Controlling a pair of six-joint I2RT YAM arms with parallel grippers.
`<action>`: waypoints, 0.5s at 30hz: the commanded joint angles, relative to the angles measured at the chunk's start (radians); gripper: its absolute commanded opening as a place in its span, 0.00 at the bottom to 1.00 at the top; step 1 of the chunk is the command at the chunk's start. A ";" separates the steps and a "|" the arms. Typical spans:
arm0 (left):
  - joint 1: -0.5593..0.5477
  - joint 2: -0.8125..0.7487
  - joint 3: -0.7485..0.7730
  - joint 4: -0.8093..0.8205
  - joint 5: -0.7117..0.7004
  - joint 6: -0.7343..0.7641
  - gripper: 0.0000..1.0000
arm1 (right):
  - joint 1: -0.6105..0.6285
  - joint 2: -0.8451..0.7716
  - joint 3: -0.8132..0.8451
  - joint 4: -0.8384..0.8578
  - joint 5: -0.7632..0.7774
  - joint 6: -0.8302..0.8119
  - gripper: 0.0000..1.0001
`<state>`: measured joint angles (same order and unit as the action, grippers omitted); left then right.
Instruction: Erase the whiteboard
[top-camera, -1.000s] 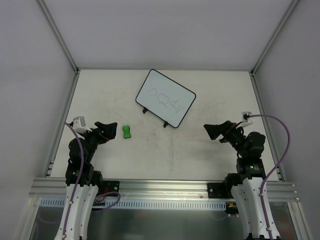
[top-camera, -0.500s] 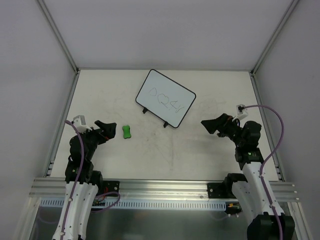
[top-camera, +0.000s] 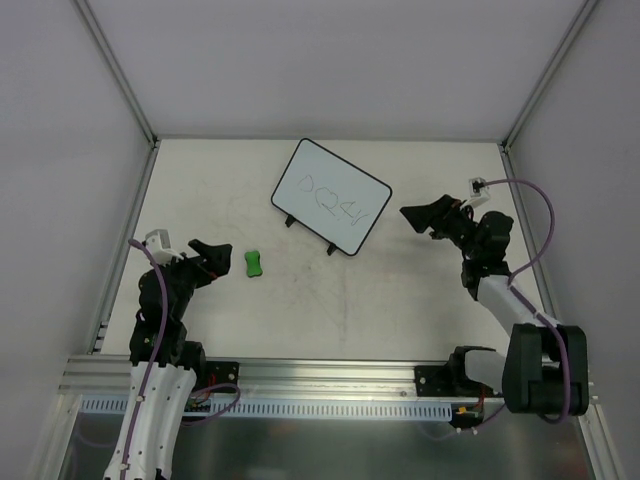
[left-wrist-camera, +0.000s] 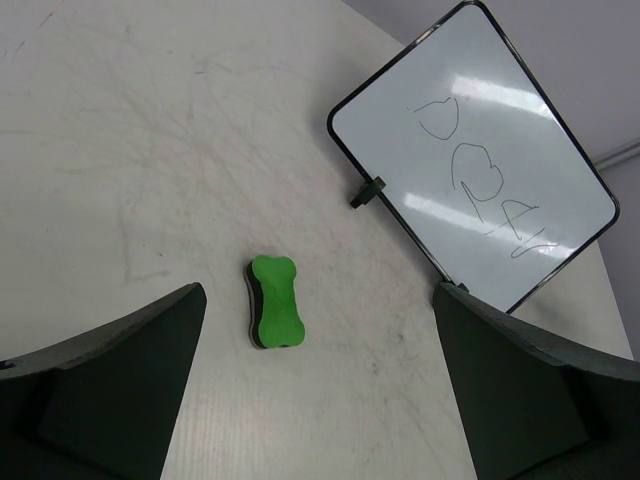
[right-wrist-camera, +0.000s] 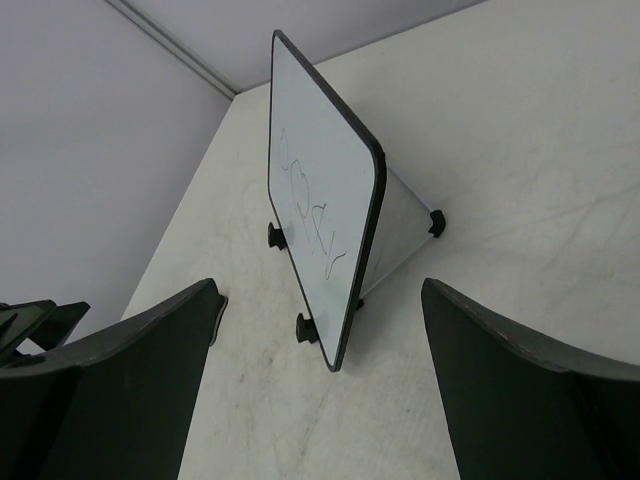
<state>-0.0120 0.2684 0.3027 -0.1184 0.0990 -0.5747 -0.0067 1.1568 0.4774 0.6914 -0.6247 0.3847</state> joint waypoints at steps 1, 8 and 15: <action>0.000 0.011 0.041 -0.003 0.004 0.027 0.99 | 0.005 0.125 0.055 0.288 -0.044 0.032 0.86; 0.001 0.029 0.047 -0.001 0.010 0.033 0.99 | 0.031 0.387 0.102 0.595 -0.078 0.037 0.86; 0.001 0.032 0.050 -0.001 0.015 0.041 0.99 | 0.043 0.497 0.154 0.720 -0.108 0.048 0.83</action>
<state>-0.0120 0.2947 0.3103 -0.1188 0.0998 -0.5571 0.0330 1.6314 0.5671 1.2060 -0.7010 0.4320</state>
